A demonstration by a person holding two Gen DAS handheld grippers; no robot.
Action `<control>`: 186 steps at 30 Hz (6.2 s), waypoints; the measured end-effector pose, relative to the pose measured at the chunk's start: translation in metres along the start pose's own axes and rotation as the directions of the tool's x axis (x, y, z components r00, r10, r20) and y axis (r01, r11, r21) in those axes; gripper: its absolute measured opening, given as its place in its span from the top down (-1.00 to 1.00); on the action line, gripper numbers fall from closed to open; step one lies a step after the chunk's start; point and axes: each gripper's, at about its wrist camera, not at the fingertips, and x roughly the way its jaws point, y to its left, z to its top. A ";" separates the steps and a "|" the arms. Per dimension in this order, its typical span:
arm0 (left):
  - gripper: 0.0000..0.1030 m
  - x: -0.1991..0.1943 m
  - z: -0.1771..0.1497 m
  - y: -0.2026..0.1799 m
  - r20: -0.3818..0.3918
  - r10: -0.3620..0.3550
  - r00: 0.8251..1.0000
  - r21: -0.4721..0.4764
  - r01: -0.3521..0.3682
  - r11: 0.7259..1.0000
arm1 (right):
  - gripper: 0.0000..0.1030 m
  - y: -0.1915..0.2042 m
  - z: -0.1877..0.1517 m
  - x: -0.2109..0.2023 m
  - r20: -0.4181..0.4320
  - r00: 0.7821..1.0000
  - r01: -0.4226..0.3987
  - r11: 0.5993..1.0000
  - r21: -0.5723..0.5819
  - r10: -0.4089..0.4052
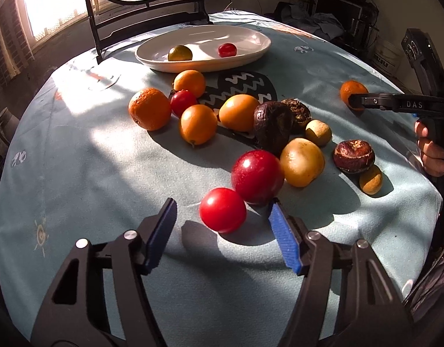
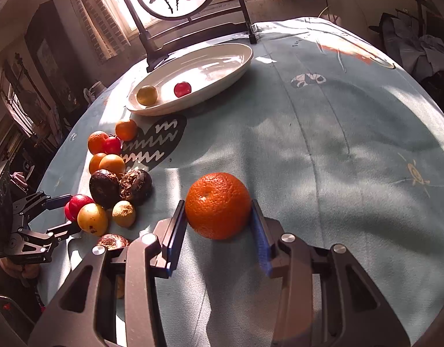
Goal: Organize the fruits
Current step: 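Close the right tool on the orange while the left tool closes on the tomato, then release the orange onto the plate with the right tool while the left tool releases the tomato, then move the right tool to a brown dried fruit while the left tool moves to a red plum, then grasp the brown dried fruit with the right tool while the left tool grasps the red plum, then release the brown fruit onto the plate with the right tool while the left tool releases the plum, then grasp a small yellow lemon with the right tool while the left tool moves to a pale yellow fruit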
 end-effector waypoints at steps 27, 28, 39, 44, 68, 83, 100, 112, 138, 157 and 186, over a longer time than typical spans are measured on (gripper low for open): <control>0.39 -0.028 0.065 0.028 0.176 -0.044 0.983 -0.134 0.069 0.989 | 0.16 0.023 0.039 -0.014 0.149 0.988 -0.025 0.997 -0.078 0.037; 0.39 -0.024 0.080 0.031 0.187 -0.050 0.981 -0.153 0.080 0.985 | 0.16 0.026 0.052 -0.012 0.176 0.984 -0.022 0.996 -0.087 0.037; 0.39 0.076 0.200 0.038 0.108 0.010 0.994 -0.225 0.015 0.974 | 0.16 0.024 0.147 0.087 0.158 0.987 0.040 0.998 -0.053 -0.031; 0.38 0.101 0.205 0.036 0.039 0.023 0.999 -0.213 -0.014 0.977 | 0.14 0.022 0.151 0.104 0.113 0.993 0.045 0.997 -0.065 -0.037; -0.87 0.002 0.084 0.050 0.133 0.112 0.985 -0.336 -0.062 0.940 | -0.24 0.094 0.040 0.020 0.017 0.987 -0.144 0.928 -0.343 0.160; -0.87 -0.007 0.033 0.064 0.113 0.129 0.985 -0.402 -0.073 0.913 | -0.24 0.095 -0.026 0.013 -0.131 0.979 -0.188 0.932 -0.311 0.154; -0.87 -0.009 0.027 0.059 0.123 0.075 0.990 -0.361 -0.026 0.932 | 0.17 0.068 -0.018 0.012 -0.105 0.963 -0.263 0.951 -0.162 0.249; -0.56 -0.012 0.012 0.004 0.127 -0.071 0.989 -0.076 0.081 0.994 | 0.17 0.056 -0.014 0.009 -0.071 0.963 -0.265 0.960 -0.088 0.260; 0.21 0.012 0.017 0.008 0.040 -0.227 0.973 -0.106 0.230 0.967 | 0.17 0.054 -0.014 0.005 -0.060 0.962 -0.269 0.959 -0.092 0.265; 0.22 -0.010 0.064 0.027 0.137 -0.166 0.977 -0.158 0.187 0.970 | 0.17 0.070 0.033 -0.012 0.089 0.974 -0.187 0.962 -0.199 0.208; -0.90 0.045 0.188 0.053 0.111 0.191 0.975 -0.309 -0.149 0.939 | -0.20 0.056 0.121 0.052 0.195 0.978 -0.038 0.985 -0.168 0.071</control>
